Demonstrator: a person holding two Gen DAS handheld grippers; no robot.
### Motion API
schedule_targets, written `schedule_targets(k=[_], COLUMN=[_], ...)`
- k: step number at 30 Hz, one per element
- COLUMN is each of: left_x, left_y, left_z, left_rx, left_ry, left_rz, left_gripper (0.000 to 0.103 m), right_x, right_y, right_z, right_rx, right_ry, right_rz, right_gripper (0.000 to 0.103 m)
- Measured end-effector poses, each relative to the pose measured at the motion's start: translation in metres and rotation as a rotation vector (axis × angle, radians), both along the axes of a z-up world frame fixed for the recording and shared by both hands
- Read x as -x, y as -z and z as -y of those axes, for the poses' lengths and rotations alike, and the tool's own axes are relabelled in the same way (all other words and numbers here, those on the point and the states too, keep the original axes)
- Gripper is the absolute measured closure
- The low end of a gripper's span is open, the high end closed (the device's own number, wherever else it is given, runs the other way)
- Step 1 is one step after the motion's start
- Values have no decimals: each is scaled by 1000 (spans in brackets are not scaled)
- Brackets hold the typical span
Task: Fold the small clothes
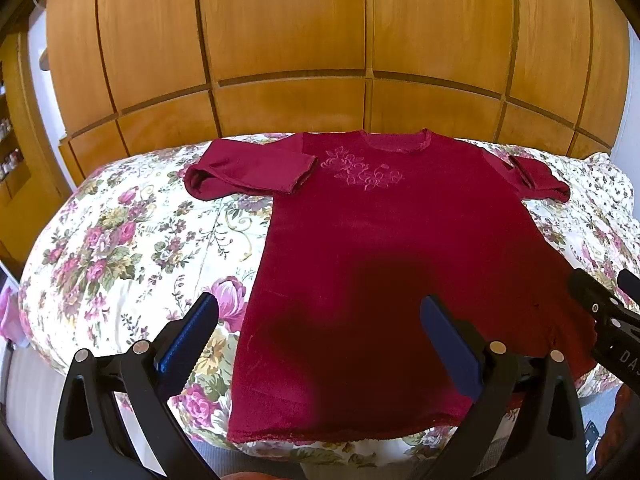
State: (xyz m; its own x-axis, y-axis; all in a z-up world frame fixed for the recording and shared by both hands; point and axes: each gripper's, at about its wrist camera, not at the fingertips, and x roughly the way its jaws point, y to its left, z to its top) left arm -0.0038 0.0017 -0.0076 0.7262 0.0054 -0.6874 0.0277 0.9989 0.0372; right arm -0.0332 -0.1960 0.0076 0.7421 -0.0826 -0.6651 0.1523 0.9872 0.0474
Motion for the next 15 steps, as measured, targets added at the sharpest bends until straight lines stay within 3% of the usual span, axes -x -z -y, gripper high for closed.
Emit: schedule_targets(k=[15], left_x=[0], left_y=[2], left_z=[-1], left_rx=[3], left_ry=[0], left_rz=[-5], left_gripper=[3], right_x=[-2], right_y=[2], right_z=[-1], right_rx=[-4], right_ry=[-4], right_rz=[-13], right_gripper=[2])
